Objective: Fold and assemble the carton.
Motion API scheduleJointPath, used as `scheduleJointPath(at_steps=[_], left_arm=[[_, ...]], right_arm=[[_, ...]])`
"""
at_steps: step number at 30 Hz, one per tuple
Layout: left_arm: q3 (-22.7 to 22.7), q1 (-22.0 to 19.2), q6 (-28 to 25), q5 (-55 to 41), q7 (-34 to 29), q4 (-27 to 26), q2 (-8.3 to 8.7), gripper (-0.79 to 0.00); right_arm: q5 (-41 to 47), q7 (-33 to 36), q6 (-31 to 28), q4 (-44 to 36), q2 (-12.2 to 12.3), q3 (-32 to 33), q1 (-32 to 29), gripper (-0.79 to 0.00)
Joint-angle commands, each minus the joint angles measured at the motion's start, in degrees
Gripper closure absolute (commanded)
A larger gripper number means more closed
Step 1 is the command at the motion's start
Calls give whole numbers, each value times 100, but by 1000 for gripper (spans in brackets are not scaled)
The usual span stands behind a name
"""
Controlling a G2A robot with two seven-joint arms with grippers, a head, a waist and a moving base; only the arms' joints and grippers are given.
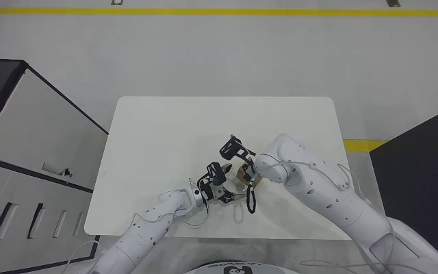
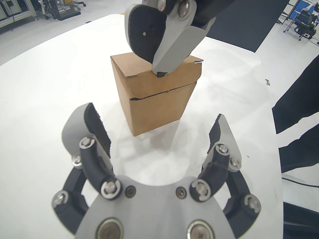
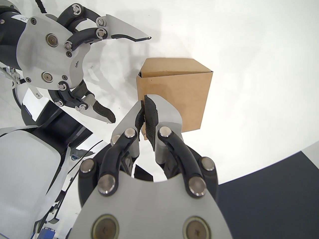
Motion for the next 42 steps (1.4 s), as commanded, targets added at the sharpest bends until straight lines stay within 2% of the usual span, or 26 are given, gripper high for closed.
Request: scheduleJointPath(at_steps=[1, 20, 21, 22, 23, 24, 25, 30, 35, 39, 42], left_arm=[[0, 0, 0, 0, 0, 0, 0, -785], [0, 0, 0, 0, 0, 0, 0, -785], [0, 0, 0, 0, 0, 0, 0, -785], [0, 0, 0, 0, 0, 0, 0, -785], [0, 0, 0, 0, 0, 0, 0, -785], [0, 0, 0, 0, 0, 0, 0, -785], [0, 0, 0, 0, 0, 0, 0, -785], [0, 0, 0, 0, 0, 0, 0, -785], [0, 0, 0, 0, 0, 0, 0, -785], [0, 0, 0, 0, 0, 0, 0, -785], [0, 0, 0, 0, 0, 0, 0, -785]], right_arm=[[-16, 0, 2, -5, -4, 1, -4, 0], [-88, -98, 122, -101, -41, 91, -131, 0], [-72, -115, 138, -104, -44, 102, -143, -191], [-62, -149, 163, -115, -47, 113, -160, -308], [-55, -201, 193, -128, -48, 128, -187, -582], [-71, -247, 202, -139, -43, 146, -223, -690], [-90, -289, 209, -162, -37, 167, -264, -711], [-109, -472, 205, -336, 23, 374, -517, -699], [-14, -573, 64, -594, 123, 764, -789, -736], [362, -547, -82, -948, 216, 1262, -976, -785], [702, -705, -165, -1121, 261, 1605, -1077, -785]])
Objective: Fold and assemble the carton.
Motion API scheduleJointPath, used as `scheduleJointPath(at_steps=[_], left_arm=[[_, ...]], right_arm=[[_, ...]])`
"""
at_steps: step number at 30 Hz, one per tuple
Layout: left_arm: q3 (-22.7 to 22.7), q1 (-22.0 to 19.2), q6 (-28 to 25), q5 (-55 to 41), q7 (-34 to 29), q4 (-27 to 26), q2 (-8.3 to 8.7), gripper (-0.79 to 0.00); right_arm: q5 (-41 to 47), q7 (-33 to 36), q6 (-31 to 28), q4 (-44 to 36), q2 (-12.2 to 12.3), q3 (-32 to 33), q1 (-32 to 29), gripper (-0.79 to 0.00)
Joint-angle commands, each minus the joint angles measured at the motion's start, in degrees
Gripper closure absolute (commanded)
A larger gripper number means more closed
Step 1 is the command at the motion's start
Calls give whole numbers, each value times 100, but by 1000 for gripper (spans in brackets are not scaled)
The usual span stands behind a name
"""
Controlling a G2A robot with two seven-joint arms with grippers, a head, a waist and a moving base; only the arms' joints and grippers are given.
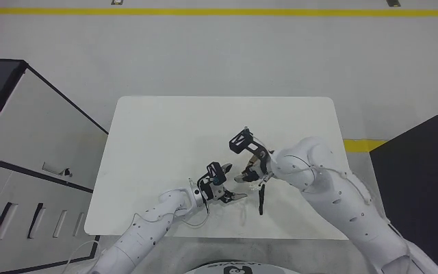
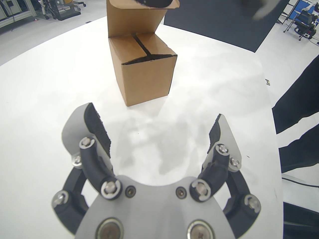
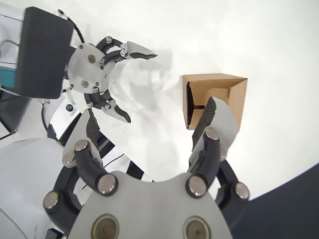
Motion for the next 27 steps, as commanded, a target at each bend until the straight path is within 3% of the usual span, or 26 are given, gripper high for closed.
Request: scheduleJointPath(at_steps=[1, 6, 17, 27], left_arm=[[0, 0, 0, 0, 0, 0, 0, -785], [0, 0, 0, 0, 0, 0, 0, -785], [0, 0, 0, 0, 0, 0, 0, -785], [0, 0, 0, 0, 0, 0, 0, -785]], right_arm=[[340, -187, 44, -132, 8, 214, -46, -785], [842, -678, 151, -183, 16, 486, -213, -785], [900, -853, 170, -112, 27, 591, -288, -785], [1876, -1343, -550, -103, 224, 2055, -952, -785]])
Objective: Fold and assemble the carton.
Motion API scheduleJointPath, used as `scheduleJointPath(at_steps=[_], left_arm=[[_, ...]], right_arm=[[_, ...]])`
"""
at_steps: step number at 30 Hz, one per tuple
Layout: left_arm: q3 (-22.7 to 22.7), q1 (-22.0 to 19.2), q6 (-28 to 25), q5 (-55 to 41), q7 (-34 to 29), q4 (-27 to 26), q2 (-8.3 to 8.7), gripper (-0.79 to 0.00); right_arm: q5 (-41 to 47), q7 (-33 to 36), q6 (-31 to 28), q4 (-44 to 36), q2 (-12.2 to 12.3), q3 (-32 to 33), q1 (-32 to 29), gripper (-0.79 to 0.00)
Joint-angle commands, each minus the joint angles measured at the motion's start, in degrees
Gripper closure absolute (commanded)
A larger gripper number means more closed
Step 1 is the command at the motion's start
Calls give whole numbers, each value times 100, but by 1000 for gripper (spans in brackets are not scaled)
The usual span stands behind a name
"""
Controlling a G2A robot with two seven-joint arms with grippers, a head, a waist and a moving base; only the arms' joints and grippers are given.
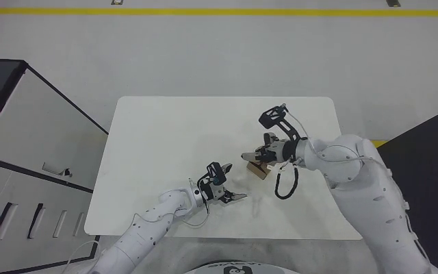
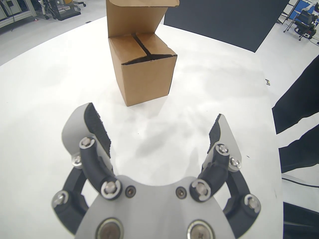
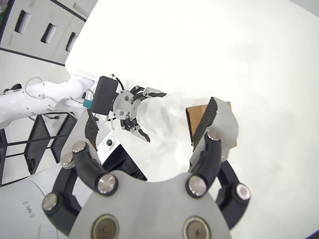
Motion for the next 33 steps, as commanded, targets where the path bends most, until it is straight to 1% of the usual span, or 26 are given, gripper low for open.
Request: scheduleJointPath(at_steps=[1, 5, 6, 7, 12, 13, 14, 16, 21, 22, 23, 24, 30, 32, 33], left_arm=[[0, 0, 0, 0, 0, 0, 0, -785], [0, 0, 0, 0, 0, 0, 0, -785], [0, 0, 0, 0, 0, 0, 0, -785], [0, 0, 0, 0, 0, 0, 0, -785], [11, 40, 58, -87, -14, -63, -11, -785], [31, 57, 88, -137, -52, -103, -21, -785], [72, 60, 151, -132, -101, -149, -36, -785], [150, 60, 305, -154, -143, -176, -72, -785], [297, 4, 785, -433, -85, -38, -198, -785], [327, -14, 879, -481, -46, 7, -226, -785], [352, -23, 1024, -516, -36, 51, -253, -785], [379, -38, 1091, -498, -61, 71, -268, -785], [379, -38, 1091, -498, -61, 71, -268, -785], [387, -20, 1149, -498, -172, 72, -274, -785], [396, -22, 1208, -516, -176, 58, -287, -785]], right_arm=[[224, -42, -186, 87, 39, 321, -143, -785], [891, -88, -577, 511, 89, 742, -339, -785], [1129, -67, -622, 701, 95, 811, -350, -785], [1184, -76, -613, 753, 98, 842, -341, -785], [1184, -76, -613, 753, 98, 842, -341, -785], [1251, -200, -610, 790, 91, 836, -367, -785], [1480, -350, -612, 979, 78, 818, -405, -785], [1472, -457, -679, 1298, 84, 836, -273, -785], [1755, -609, -892, 1970, 69, 696, -17, -785], [1861, -666, -931, 2094, 59, 653, 34, -785], [2166, -692, -965, 2276, 39, 591, 64, -785], [2229, -671, -951, 2427, 36, 560, 148, -785], [2229, -671, -951, 2427, 36, 560, 148, -785], [2579, -951, -830, 2729, 3, 524, 84, -785], [2611, -1079, -851, 2870, -8, 494, 138, -785]])
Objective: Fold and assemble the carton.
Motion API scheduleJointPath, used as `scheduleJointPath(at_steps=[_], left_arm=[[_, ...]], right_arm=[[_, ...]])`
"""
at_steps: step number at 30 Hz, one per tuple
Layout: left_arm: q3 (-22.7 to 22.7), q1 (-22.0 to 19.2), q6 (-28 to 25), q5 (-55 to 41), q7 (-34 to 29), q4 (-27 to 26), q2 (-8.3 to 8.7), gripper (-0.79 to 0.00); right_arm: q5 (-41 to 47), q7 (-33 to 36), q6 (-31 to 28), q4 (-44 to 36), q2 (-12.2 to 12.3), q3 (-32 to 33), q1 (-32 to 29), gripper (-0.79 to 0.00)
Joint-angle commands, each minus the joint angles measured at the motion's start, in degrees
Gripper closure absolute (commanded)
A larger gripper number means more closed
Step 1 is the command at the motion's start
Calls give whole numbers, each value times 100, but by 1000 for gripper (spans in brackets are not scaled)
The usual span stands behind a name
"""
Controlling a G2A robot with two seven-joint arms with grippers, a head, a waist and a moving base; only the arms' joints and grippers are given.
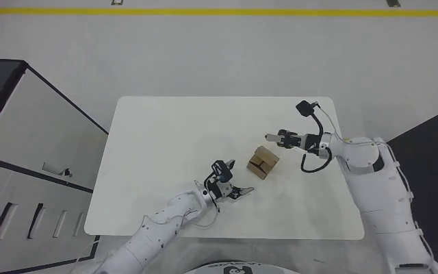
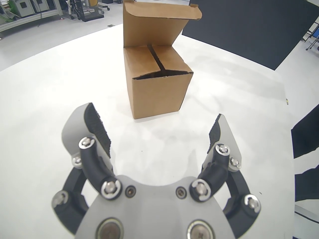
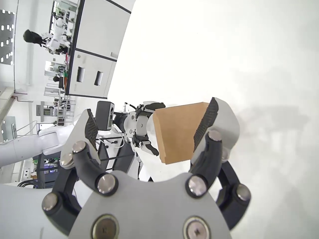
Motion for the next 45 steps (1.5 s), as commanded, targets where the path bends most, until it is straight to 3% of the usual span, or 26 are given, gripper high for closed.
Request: scheduleJointPath(at_steps=[1, 9, 15, 19, 29, 37, 45], left_arm=[[32, -3, 119, -68, 0, -26, -34, -785], [313, -216, 882, -199, 25, 373, -275, -785], [482, -375, 1134, -292, 112, 707, -438, -785], [490, -383, 1143, -290, 113, 724, -446, -785], [578, -286, 833, -38, 320, 521, -450, -785], [610, -244, 1383, 22, 400, 526, -546, -785], [610, -235, 1378, 13, 384, 521, -546, -785]], right_arm=[[183, -350, -21, 374, -25, -75, 94, -785], [389, -788, 2, 1395, -164, -636, 586, -785], [512, -871, -73, 2088, -305, -1161, 929, -785], [555, -913, -183, 2342, -368, -1365, 1086, -785], [678, -791, -293, 2487, -402, -1494, 1154, -785], [888, -666, -198, 2410, -391, -1466, 1071, -785], [909, -561, -122, 2268, -363, -1408, 1026, -785]])
